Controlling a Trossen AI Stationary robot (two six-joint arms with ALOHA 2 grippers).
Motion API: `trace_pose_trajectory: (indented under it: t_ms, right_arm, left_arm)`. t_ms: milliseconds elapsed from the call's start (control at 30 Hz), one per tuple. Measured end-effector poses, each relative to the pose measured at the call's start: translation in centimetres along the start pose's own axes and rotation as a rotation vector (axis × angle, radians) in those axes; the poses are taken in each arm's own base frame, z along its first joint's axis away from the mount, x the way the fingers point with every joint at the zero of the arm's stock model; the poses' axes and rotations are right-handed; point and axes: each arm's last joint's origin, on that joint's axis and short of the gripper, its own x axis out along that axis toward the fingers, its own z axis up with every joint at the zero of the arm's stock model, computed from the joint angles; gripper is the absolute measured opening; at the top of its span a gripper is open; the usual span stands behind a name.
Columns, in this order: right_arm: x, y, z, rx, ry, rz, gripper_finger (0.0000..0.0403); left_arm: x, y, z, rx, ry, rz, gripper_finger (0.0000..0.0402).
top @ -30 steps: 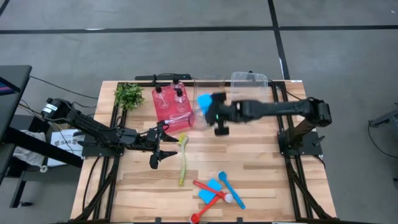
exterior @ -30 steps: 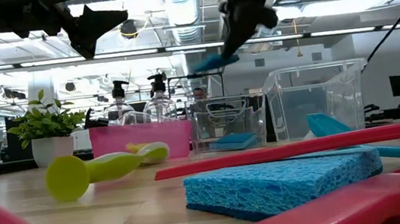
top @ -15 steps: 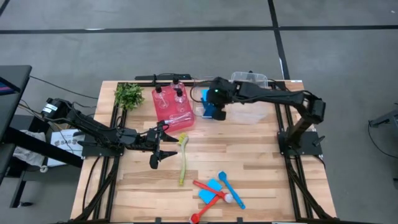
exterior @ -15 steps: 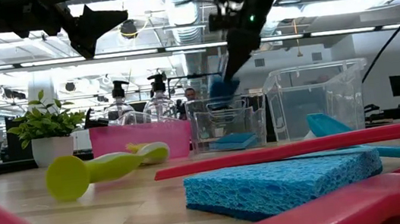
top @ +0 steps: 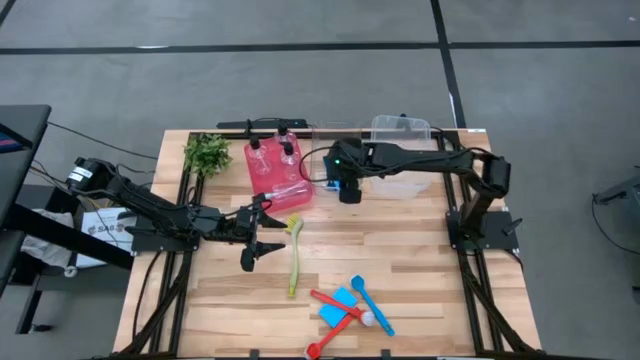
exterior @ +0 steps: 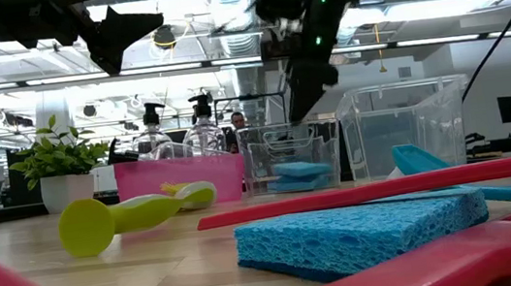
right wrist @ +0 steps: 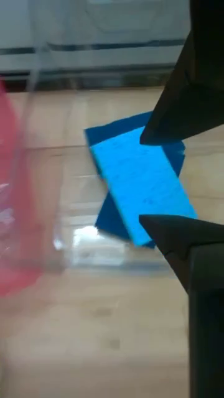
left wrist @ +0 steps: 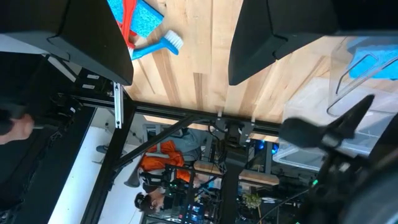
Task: Pick & Place Kitchen Sink Supplies
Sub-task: Put the blue sponge into the left transparent bin
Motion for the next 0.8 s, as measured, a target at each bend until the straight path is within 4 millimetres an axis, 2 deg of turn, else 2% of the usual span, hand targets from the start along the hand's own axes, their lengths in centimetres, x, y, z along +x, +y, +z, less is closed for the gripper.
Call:
trace_pose_trajectory:
  t_ms: [167,300,433,633,800]
  right_arm:
    - [-3.0,2.6,1.1,-0.036,-0.095,0.04,0.0188]
    - [-5.0,5.8,1.8,-0.113,-0.174,0.183,0.0182]
    - [-6.2,9.5,2.0,-0.214,-0.187,0.302,0.0175]
    - [-5.7,14.8,1.1,-0.345,-0.135,0.393,0.0164]
    - [-4.9,18.4,1.0,-0.373,-0.107,0.475,0.0155]
  left_arm:
    - [0.0,0.0,0.0,0.0,0.0,0.0,0.0266]
    - [0.0,0.0,0.0,0.0,0.0,0.0,0.0266]
    - [0.0,0.0,0.0,0.0,0.0,0.0,0.0266]
    - [0.0,0.0,0.0,0.0,0.0,0.0,0.0266]
    - [0.0,0.0,0.0,0.0,0.0,0.0,0.0266]
